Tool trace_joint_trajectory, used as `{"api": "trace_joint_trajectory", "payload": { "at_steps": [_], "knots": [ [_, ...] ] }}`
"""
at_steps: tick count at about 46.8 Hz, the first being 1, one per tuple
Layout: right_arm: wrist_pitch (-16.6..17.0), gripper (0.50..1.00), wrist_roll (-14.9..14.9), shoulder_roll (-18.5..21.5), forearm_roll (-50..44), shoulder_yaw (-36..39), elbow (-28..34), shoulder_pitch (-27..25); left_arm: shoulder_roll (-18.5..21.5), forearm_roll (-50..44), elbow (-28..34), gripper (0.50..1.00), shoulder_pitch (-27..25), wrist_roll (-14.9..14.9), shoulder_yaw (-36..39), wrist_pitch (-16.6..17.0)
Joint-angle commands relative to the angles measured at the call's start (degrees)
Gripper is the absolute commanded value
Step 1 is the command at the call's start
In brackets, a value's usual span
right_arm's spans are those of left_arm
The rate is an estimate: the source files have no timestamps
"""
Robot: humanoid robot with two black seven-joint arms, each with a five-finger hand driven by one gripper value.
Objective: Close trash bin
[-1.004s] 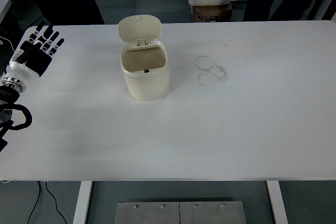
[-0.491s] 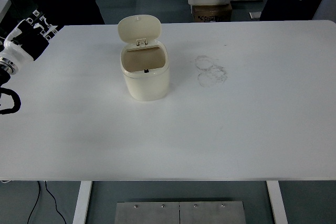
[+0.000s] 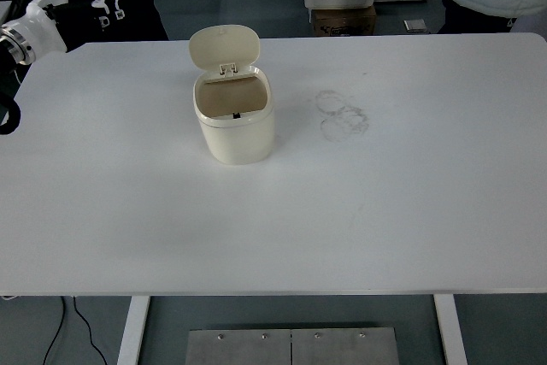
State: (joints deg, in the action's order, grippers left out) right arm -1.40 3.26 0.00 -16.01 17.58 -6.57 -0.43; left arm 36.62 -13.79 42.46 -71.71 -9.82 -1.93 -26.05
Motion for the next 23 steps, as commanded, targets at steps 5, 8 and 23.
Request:
{"api": "trace_joint_trajectory", "payload": {
  "at_steps": [5,8,23],
  "knots": [
    [0.0,0.991,0.0,0.0,0.0,0.0,0.0,0.0,2.1,0.3,3.2,1.000,-8.6,2.2,8.2,-0.3],
    [0.0,0.991,0.0,0.0,0.0,0.0,0.0,0.0,2.6,1.5,4.3,1.000,-11.0,4.0,10.4,-0.4],
    [0.0,0.991,0.0,0.0,0.0,0.0,0.0,0.0,1.5,15.4,4.5,1.000,-18.5,9.4,10.8,-0.6]
  ]
}}
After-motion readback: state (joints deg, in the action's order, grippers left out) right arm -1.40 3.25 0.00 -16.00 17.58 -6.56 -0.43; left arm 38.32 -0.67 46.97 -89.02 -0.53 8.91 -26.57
